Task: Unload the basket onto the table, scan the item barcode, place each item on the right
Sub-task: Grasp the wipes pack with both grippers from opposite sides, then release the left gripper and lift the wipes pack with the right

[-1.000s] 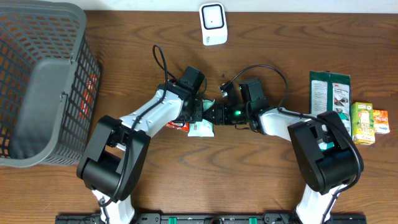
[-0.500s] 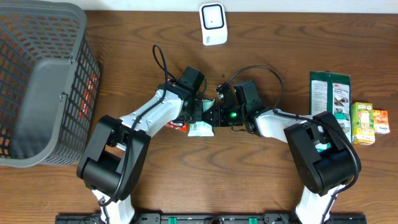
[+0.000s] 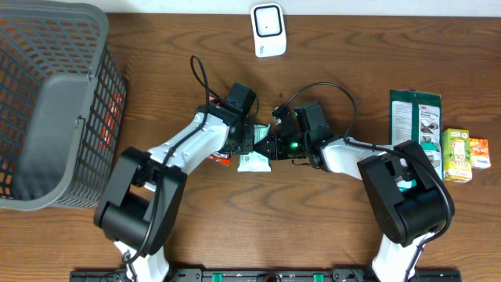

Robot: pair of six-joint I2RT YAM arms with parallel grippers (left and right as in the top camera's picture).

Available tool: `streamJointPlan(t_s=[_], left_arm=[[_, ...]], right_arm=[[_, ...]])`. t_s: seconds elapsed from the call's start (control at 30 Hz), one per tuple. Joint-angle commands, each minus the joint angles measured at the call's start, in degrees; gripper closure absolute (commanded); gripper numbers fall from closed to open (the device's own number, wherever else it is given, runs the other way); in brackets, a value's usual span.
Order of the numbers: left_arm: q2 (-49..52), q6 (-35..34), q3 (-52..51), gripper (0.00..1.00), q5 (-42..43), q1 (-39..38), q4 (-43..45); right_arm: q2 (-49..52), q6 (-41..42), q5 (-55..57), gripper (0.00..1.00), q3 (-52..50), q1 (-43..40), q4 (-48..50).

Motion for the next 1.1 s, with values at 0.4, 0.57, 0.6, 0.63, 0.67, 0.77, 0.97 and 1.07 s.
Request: streamJointPlan(t_s=[0.4, 0.57, 0.6, 0.63, 0.67, 0.77, 0.97, 1.07], left_arm=[[-21.46, -0.70, 0.94, 0.51, -0.55, 4.83, -0.66], [-26.47, -2.40, 1.22, 0.51, -0.52, 12.15, -4.79], [-27.41, -2.38, 1.27, 0.51, -0.55, 13.68, -5.84], [-28.15, -2.40, 1.27, 0.51, -0.52, 14.99, -6.62], [-28.96, -2.38, 1.29, 0.51, -0.55, 16.41, -7.54], [-30.77, -2.38, 2.03, 0.51, -0.52, 20.50, -10.93], [-30.71, -1.49, 6.75, 0.51, -0.57, 26.71, -18.27], [-30.60, -1.53, 6.82, 0.45, -0.57, 28.33, -17.77]], right_arm=[[-8.52, -5.90, -0.87, 0.96, -0.59, -1.22, -4.44], [-15.80, -11.19, 1.64, 0.99, 0.37, -1.44, -12.81], [-17.53, -12.61, 3.34, 0.99, 0.85, -1.44, -15.37], [-18.86, -13.70, 5.07, 0.99, 1.33, -1.44, -17.57], [-20.50, -15.41, 7.37, 0.99, 2.16, -1.44, -20.57], [-24.33, -20.24, 14.86, 0.99, 6.05, -1.44, -30.18], [-26.10, -28.65, 27.34, 0.99, 22.21, -1.42, -51.41], [-26.10, -32.17, 31.28, 0.99, 27.08, -1.31, -55.04]])
